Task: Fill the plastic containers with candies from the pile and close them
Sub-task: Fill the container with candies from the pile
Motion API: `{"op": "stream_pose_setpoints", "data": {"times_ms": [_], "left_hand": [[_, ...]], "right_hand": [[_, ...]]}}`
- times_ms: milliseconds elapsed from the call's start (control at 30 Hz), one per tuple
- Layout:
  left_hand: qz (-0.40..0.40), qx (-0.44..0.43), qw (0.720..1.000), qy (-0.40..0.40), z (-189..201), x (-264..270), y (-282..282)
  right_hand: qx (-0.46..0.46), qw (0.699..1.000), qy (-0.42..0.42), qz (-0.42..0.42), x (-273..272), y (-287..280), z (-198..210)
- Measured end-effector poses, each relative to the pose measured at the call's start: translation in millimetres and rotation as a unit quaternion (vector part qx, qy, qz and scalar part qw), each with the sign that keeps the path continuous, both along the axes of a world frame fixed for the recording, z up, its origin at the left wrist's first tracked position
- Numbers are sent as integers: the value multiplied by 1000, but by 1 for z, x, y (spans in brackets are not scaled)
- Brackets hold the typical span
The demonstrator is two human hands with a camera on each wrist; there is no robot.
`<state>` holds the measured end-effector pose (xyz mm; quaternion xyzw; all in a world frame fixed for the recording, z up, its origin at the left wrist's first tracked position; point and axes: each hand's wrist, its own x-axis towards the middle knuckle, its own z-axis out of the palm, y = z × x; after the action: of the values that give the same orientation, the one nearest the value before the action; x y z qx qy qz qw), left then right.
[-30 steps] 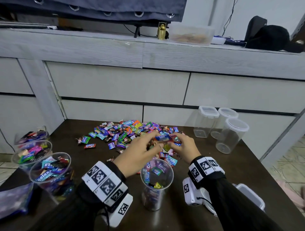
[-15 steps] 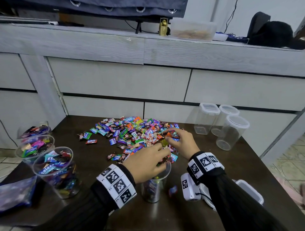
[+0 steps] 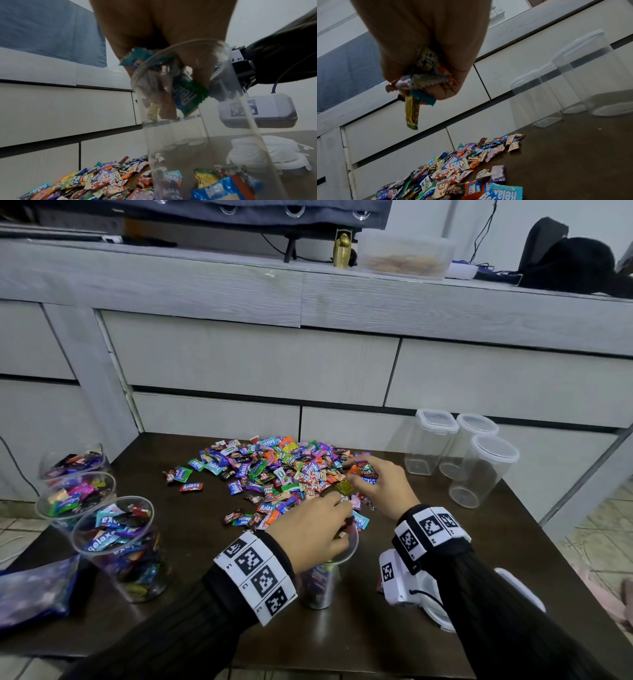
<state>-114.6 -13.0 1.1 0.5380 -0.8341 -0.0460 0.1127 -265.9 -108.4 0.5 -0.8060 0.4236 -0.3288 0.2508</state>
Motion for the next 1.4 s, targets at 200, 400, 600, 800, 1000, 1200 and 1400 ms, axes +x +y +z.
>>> {"op": "stream_pose_setpoints", "data": {"times_ms": [200, 400, 600, 800, 1000, 1200, 1400], "left_hand": [[0, 14, 999, -41, 2, 2, -3], [-3, 28, 998, -48, 2, 2, -5], [-9, -6, 999, 35, -1, 4, 1], [-24, -4, 986, 163, 0, 9, 6], [-23, 1, 960, 278, -8, 11, 5], [22, -34, 869, 494, -9, 20, 1], [-10, 59, 877, 476, -35, 43, 1]], "right_hand": [[0, 1000, -3, -9, -4, 1, 3], [0, 1000, 3, -6, -3, 0, 1], [4, 1000, -4, -8, -3, 0, 2], [-7, 1000, -14, -8, -5, -2, 5], [-17, 1000, -17, -10, -5, -2, 12], [-38, 998, -49, 7, 0, 4, 25], [-41, 990, -119, 56, 18, 24, 37]]}}
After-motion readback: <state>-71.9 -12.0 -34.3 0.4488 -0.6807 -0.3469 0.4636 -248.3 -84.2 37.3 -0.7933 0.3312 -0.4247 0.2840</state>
